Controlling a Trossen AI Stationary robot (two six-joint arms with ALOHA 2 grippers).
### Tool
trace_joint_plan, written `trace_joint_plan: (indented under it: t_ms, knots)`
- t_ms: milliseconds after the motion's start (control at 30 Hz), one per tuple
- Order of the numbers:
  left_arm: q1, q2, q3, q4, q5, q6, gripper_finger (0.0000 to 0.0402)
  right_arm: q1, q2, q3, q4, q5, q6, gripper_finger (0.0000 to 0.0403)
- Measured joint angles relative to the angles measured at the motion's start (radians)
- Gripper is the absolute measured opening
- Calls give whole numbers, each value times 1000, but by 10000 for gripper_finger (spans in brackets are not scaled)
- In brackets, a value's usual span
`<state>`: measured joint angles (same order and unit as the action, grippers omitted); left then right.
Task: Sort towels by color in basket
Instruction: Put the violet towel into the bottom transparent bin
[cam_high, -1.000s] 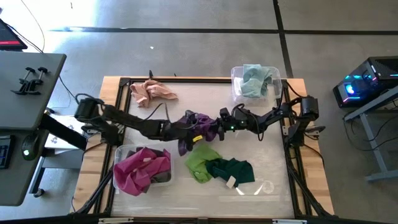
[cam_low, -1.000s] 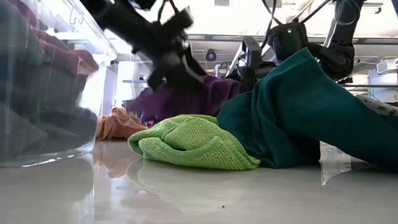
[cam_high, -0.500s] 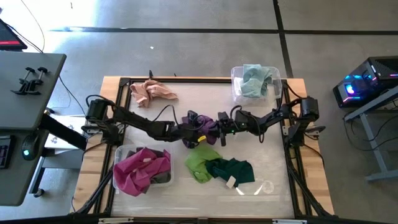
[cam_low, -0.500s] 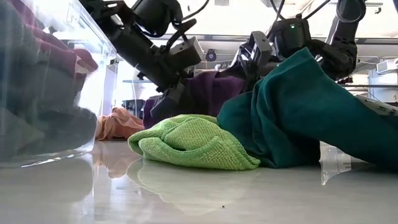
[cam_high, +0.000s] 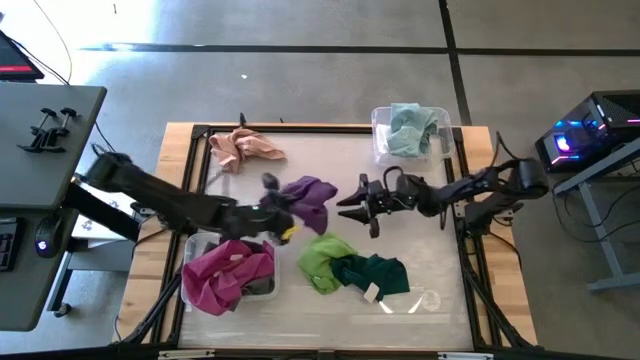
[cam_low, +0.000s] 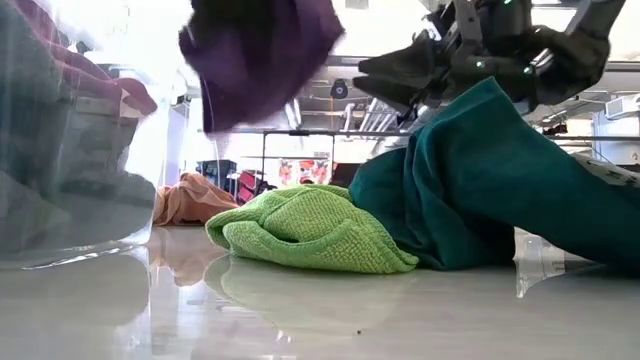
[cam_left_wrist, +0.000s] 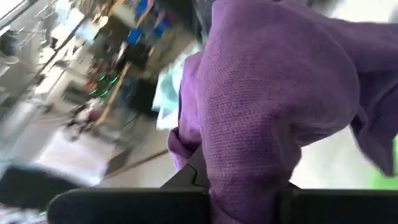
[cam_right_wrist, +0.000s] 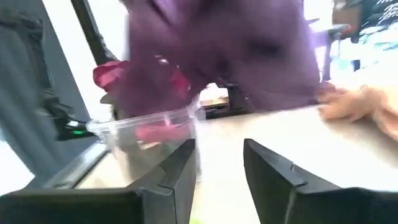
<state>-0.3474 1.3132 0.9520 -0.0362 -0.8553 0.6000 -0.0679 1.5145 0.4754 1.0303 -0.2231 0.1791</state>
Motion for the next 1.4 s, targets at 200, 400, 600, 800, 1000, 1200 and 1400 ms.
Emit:
trace_joint_plan:
  t_ms: [200, 400, 600, 800, 1000, 1200, 1400]
  knots:
    - [-134, -107, 301, -464, 275, -384, 2, 64, -38, -28, -21, 90, -32, 129]
    - [-239, -100, 583, -902, 516, -862, 1, 97, -37, -28, -57, 185, -68, 129]
    - [-352, -104, 580, -1271, 490, -1410, 1, 102, -37, -28, -55, 197, -75, 129]
    - [-393, -102, 308, -1165, 566, -1617, 1, 102, -37, -28, -55, 197, -75, 129]
    - [-384, -98, 2, -759, 677, -1638, 1, 102, -37, -28, -55, 197, -75, 129]
    - [-384, -99, -183, -608, 712, -1698, 19, 102, -37, -28, -54, 197, -71, 129]
    - [-383, -102, -203, -648, 740, -1725, 79, 102, -37, -28, -55, 197, -59, 129]
